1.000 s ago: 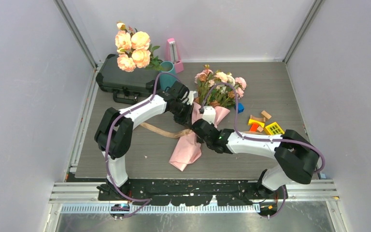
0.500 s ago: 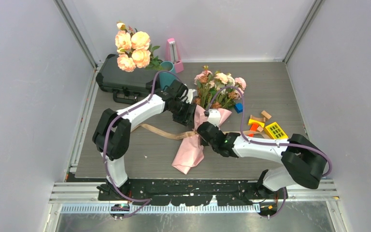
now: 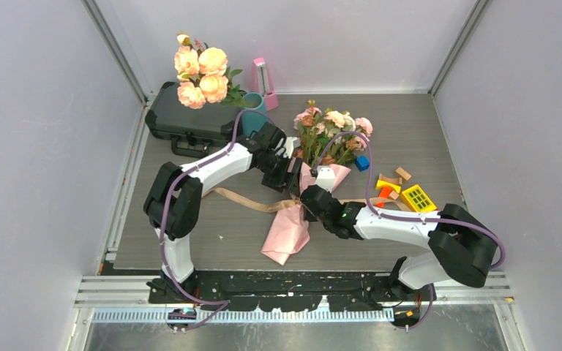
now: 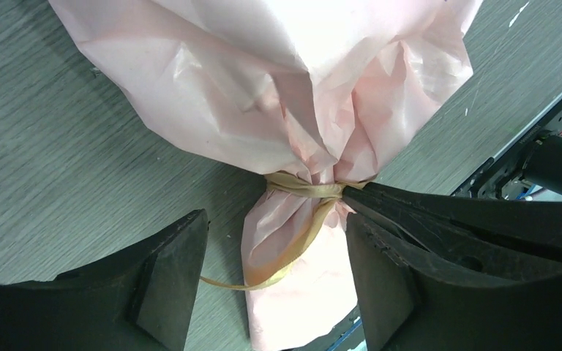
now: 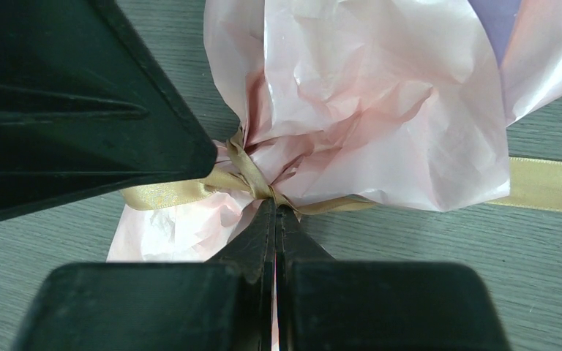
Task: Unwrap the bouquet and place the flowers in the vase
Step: Untie the ribbon from the wrapping paper.
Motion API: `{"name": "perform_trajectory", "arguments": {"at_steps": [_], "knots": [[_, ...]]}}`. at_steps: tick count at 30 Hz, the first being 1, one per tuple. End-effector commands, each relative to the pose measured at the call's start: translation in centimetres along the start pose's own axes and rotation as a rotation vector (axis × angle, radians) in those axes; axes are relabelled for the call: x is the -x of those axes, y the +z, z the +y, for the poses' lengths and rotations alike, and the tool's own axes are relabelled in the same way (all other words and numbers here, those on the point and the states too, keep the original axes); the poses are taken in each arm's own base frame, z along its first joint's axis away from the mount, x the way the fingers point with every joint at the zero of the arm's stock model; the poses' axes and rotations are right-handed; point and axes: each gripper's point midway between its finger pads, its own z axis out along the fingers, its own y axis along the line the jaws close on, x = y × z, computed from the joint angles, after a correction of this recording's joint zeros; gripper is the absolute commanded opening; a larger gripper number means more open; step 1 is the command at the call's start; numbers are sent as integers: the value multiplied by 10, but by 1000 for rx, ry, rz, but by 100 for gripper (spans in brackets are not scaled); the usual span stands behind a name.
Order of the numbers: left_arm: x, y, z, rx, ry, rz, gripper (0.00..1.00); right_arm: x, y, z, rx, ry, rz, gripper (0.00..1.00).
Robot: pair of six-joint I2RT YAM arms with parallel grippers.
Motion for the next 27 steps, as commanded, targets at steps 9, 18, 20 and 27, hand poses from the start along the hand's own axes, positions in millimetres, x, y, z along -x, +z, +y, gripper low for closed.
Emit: {"name": "perform_trajectory", "arguments": {"at_steps": [9,18,20,27], "knots": [[4,21,4,-26,-30,22,59,7,-6,13,67,40,-21,0],[3,28,11,-1,-39,35,46,10,-15,12,103,73,-49,0],[3,29,12,-1,-41,37,45,9,-16,10,102,74,-50,0],[2,30,13,0,-43,40,42,2,-16,8,109,83,-32,0]]}}
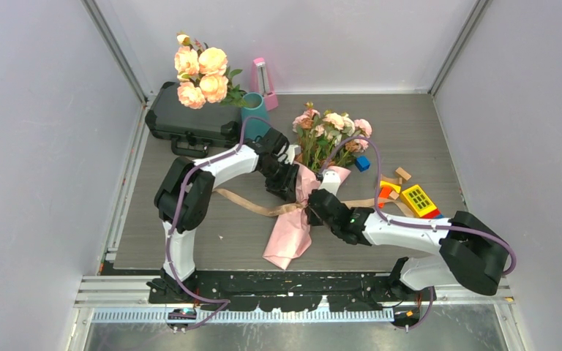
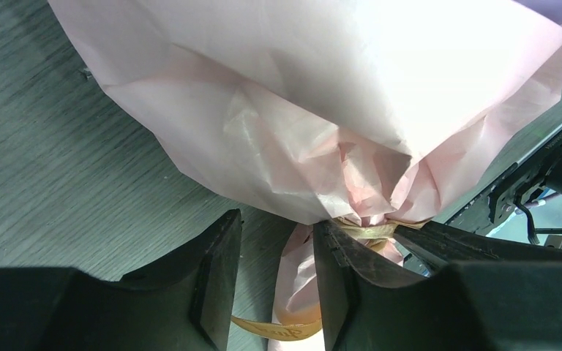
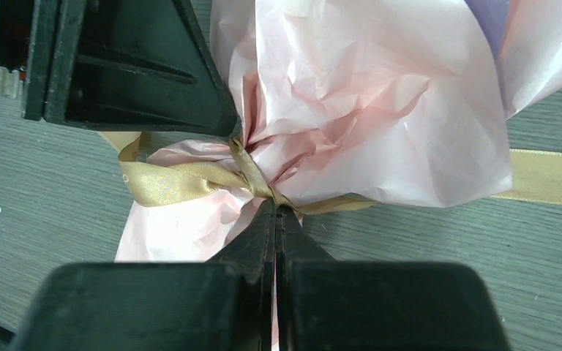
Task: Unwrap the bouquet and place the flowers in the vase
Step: Untie the ribbon from the wrapping paper.
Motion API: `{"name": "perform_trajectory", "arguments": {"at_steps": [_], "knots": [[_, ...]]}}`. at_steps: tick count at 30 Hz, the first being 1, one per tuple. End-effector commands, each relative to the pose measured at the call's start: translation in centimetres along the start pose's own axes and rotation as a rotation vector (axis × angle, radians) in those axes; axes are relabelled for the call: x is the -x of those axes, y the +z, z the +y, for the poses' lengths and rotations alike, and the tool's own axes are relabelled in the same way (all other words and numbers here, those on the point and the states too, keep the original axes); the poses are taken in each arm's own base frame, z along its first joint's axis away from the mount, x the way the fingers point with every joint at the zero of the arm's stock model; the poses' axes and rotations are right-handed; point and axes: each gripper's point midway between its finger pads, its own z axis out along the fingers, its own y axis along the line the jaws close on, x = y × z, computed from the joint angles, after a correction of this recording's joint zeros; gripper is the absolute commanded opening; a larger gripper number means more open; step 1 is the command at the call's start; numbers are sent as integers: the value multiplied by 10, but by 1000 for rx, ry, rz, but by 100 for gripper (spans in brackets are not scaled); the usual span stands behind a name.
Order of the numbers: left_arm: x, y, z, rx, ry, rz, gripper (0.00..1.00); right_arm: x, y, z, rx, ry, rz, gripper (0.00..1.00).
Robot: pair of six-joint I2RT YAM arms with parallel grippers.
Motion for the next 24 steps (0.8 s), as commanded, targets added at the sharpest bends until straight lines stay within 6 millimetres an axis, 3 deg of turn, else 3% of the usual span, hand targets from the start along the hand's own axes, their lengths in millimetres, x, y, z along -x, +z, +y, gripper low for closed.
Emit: {"name": "perform_trajectory", "arguments": {"at_steps": [1,12,24], "knots": [[17,-3,-5,-10,16,-43,42,7,-4,10,50,58,-32,1],[19,-6,-8,-19,24,-54,41,20,-8,18,58,31,-46,21],[19,-7,-9,-23,25,-55,41,25,-1,21,24,-20,-31,27]]}}
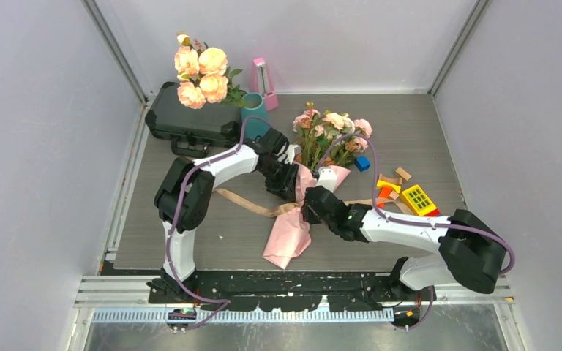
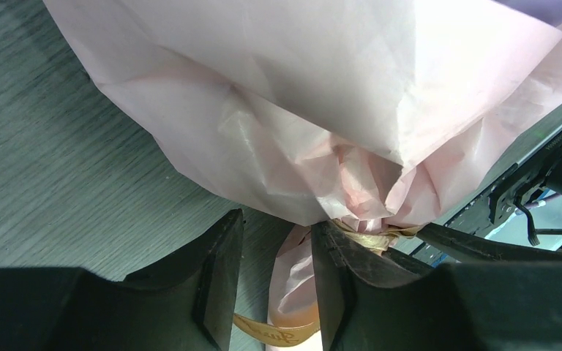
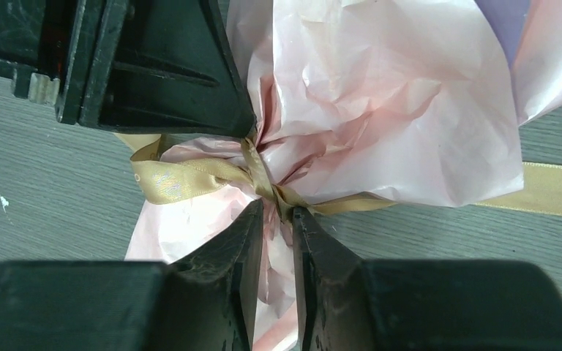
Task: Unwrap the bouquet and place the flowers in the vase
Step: Untie the ribbon from the wrapping paper.
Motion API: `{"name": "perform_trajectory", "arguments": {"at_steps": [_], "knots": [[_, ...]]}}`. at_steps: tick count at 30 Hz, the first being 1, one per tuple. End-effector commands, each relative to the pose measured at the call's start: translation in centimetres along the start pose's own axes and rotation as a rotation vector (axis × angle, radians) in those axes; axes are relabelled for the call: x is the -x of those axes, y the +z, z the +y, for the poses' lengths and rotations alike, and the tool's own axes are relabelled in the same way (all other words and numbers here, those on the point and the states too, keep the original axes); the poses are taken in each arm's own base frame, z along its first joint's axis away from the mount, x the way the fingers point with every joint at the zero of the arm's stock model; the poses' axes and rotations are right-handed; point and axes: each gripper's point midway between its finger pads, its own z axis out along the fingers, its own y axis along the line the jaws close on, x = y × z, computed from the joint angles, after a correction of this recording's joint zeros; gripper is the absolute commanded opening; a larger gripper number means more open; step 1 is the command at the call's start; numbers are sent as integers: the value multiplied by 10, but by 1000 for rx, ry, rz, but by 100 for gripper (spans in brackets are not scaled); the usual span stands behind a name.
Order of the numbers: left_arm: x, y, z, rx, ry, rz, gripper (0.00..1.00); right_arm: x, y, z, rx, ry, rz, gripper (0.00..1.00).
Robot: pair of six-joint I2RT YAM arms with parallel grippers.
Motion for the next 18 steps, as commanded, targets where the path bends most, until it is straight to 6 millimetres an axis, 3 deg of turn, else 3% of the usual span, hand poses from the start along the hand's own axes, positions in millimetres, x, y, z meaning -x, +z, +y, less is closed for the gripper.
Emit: {"name": "perform_trajectory", "arguments": {"at_steps": [1,6,11,18], "knots": [[19,-7,-9,-23,25,-56,41,22,0,14,17,0,-52,28],[19,-7,-9,-22,24,-54,40,19,3,11,-5,-4,-46,24],[19,-6,-8,-20,23,-53,40,21,1,7,-20,4,-57,9],[18,-4,-1,14,22,-45,40,22,-6,3,-14,16,-67,6]]}}
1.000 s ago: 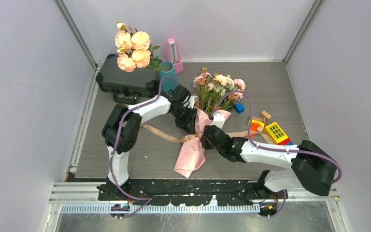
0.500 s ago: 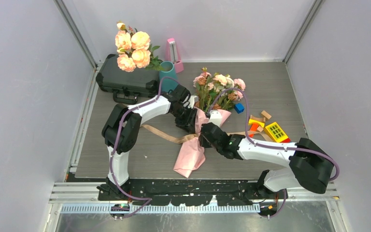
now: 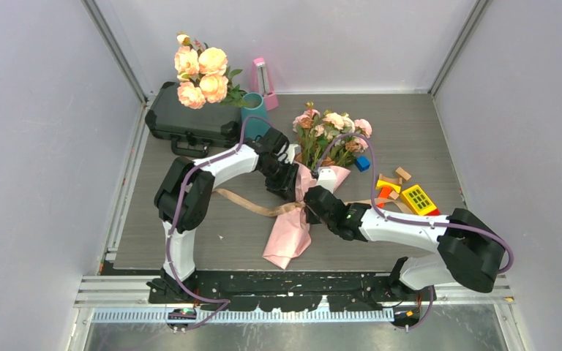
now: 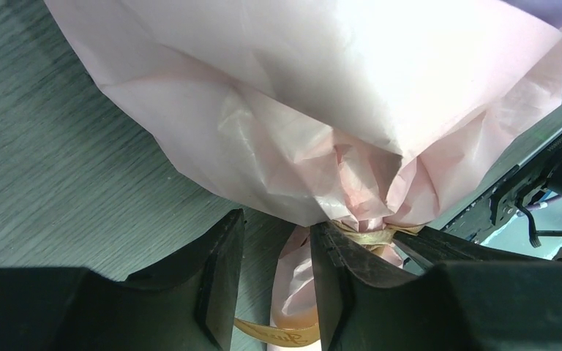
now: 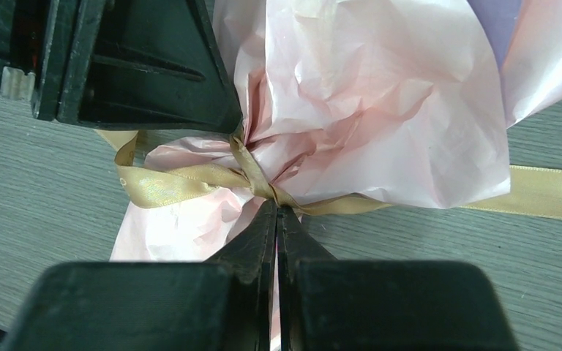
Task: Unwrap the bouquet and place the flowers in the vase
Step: Untie the ribbon from the wrapping paper.
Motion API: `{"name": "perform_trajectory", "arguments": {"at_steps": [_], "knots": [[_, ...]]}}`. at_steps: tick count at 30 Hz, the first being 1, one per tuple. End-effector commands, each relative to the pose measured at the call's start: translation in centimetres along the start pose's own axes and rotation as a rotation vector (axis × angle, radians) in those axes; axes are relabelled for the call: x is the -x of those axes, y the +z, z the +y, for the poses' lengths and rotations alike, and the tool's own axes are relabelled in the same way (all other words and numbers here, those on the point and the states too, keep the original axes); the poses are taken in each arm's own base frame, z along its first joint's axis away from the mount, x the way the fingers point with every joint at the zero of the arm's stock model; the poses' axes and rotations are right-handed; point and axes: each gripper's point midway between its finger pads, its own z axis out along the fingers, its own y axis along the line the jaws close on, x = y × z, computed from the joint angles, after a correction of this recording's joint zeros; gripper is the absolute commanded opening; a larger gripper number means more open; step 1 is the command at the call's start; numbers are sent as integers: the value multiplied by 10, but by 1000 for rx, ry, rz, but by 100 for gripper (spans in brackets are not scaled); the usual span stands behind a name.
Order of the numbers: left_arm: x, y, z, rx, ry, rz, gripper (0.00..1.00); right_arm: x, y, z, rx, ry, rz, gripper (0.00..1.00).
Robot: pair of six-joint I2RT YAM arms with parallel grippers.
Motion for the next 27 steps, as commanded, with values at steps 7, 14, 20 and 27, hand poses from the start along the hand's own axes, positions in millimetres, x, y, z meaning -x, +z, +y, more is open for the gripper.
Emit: {"name": "perform_trajectory", "arguments": {"at_steps": [7,14,20,27], "knots": [[16,-2,1,20,21,-37,39,12,-13,4,45,86,-64,3],[15,0,4,29,20,-32,39,1,-15,-2,48,109,-48,3],[16,0,4,30,21,-33,39,-6,-15,-7,51,124,-39,3],[16,0,4,29,21,-33,39,-7,-19,-8,61,127,-39,4]]}}
